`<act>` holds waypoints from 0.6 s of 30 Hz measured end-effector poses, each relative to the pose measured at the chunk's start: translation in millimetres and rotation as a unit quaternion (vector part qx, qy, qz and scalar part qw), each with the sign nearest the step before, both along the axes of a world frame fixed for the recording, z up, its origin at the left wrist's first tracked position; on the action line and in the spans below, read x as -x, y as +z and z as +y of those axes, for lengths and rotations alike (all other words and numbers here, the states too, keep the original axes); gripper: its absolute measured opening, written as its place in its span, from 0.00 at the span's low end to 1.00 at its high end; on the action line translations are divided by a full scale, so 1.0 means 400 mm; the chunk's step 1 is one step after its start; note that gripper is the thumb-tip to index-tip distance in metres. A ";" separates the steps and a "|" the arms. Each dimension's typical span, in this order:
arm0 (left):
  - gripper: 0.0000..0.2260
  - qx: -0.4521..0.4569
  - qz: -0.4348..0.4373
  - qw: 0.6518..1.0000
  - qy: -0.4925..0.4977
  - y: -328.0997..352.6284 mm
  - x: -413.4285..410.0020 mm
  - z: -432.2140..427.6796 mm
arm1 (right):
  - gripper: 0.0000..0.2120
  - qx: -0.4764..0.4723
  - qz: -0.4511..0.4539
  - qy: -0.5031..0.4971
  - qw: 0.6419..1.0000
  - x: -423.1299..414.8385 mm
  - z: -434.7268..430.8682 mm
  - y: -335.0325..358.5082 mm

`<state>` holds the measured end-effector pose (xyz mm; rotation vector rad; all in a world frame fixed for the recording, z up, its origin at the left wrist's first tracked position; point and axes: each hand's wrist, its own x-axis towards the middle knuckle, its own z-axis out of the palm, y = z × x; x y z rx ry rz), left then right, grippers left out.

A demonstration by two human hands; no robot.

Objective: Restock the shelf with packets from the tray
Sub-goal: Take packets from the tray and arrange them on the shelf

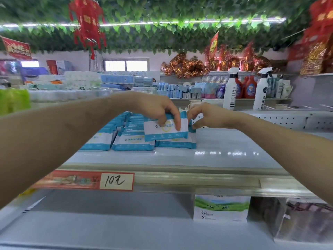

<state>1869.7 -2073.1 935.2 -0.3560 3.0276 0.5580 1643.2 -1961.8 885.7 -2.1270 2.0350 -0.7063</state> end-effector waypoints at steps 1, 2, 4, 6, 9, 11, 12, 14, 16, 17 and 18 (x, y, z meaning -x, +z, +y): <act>0.18 0.006 0.001 1.000 -0.009 -0.007 0.014 0.009 | 0.12 0.002 0.004 -0.007 1.000 0.009 0.008 -0.002; 0.18 0.012 0.001 1.000 -0.017 -0.014 0.030 0.016 | 0.11 0.004 0.005 -0.015 1.000 0.018 0.015 -0.004; 0.19 0.025 -0.003 0.999 -0.028 -0.032 0.058 0.027 | 0.12 0.004 0.002 -0.025 1.000 0.034 0.029 -0.008; 0.20 0.045 -0.019 0.998 -0.035 -0.056 0.081 0.033 | 0.13 0.004 -0.006 -0.029 1.000 0.049 0.039 -0.013; 0.20 0.033 -0.034 0.998 -0.032 -0.088 0.101 0.028 | 0.14 0.006 -0.024 -0.027 0.999 0.066 0.048 -0.020; 0.19 0.018 -0.025 0.999 -0.027 -0.097 0.103 0.022 | 0.15 0.012 -0.030 -0.026 0.999 0.075 0.048 -0.023; 0.19 0.014 -0.019 0.999 -0.024 -0.099 0.102 0.019 | 0.15 0.017 -0.030 -0.029 0.999 0.079 0.046 -0.024; 0.18 0.008 -0.005 1.000 -0.020 -0.106 0.097 0.014 | 0.15 0.029 -0.026 -0.036 0.999 0.082 0.040 -0.026; 0.18 0.010 0.015 1.000 -0.017 -0.117 0.093 0.004 | 0.14 0.040 -0.026 -0.039 0.998 0.081 0.033 -0.025; 0.18 0.013 0.027 0.999 -0.018 -0.123 0.090 -0.002 | 0.14 0.043 -0.029 -0.039 0.998 0.081 0.029 -0.024; 0.18 0.016 0.037 0.999 -0.019 -0.129 0.088 -0.011 | 0.13 0.046 -0.031 -0.038 0.998 0.078 0.026 -0.021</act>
